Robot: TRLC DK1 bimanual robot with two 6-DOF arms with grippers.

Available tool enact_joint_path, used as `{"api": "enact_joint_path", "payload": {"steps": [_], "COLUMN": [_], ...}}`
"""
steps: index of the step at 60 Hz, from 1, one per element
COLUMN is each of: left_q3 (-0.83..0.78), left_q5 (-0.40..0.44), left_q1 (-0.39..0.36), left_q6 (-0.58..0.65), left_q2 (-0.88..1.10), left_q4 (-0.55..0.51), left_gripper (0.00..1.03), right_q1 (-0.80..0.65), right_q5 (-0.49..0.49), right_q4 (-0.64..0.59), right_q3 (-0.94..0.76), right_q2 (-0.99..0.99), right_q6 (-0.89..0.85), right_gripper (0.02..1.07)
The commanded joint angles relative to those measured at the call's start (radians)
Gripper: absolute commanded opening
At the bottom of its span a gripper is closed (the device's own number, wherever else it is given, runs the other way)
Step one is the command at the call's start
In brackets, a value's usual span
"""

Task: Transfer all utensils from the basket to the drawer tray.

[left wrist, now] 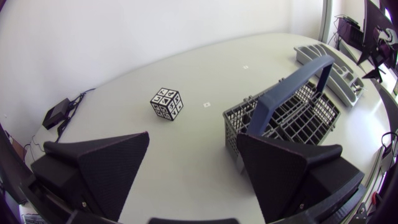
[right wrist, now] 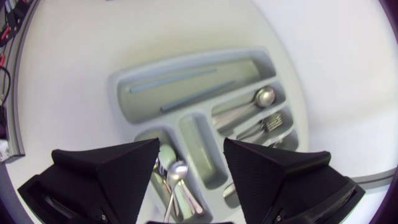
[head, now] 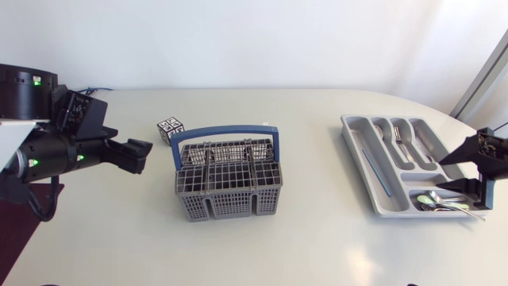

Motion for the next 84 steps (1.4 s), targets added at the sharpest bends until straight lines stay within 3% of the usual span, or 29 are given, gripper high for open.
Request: {"api": "enact_joint_path", "payload": {"steps": [1,11,19,27,31,44,54,74,84], "left_q3": [-0.042,-0.061,-0.042,-0.038,-0.041,-0.059,-0.064,-0.053,-0.055], "left_q5": [0.014,0.023,0.037,0.052,0.052,0.071,0.071,0.071,0.071], "left_q1": [-0.001,0.014,0.016,0.017,0.025,0.037,0.04,0.019,0.019], "left_q6": [0.033,0.075,0.085,0.079,0.082,0.096,0.093,0.087,0.087], "left_q2": [0.013,0.088,0.182,0.197,0.197,0.217,0.24,0.236,0.234], "left_q4": [-0.025,-0.025,-0.022,-0.021,-0.021,-0.008,0.002,-0.002,-0.008], "left_gripper": [0.96,0.96,0.96,0.96,0.96,0.96,0.96,0.96,0.96], "right_q1": [0.09,0.402,0.687,0.759,0.711,0.342,0.078,-0.083,-0.131], "right_q5": [-0.028,-0.019,0.102,0.156,0.153,0.09,0.084,0.22,0.245], "right_q4": [-0.022,0.076,0.231,0.3,0.294,0.174,0.159,0.168,0.129], "right_q3": [-0.071,-0.194,-0.26,-0.297,-0.298,-0.254,-0.146,0.047,0.07], "right_q2": [-0.091,-0.257,-0.275,-0.237,-0.229,-0.203,-0.047,0.191,0.206], "right_q6": [0.116,0.414,0.656,0.699,0.678,0.437,0.352,0.409,0.331], "right_gripper": [0.86,0.86,0.86,0.86,0.86,0.87,0.86,0.86,0.85]}}
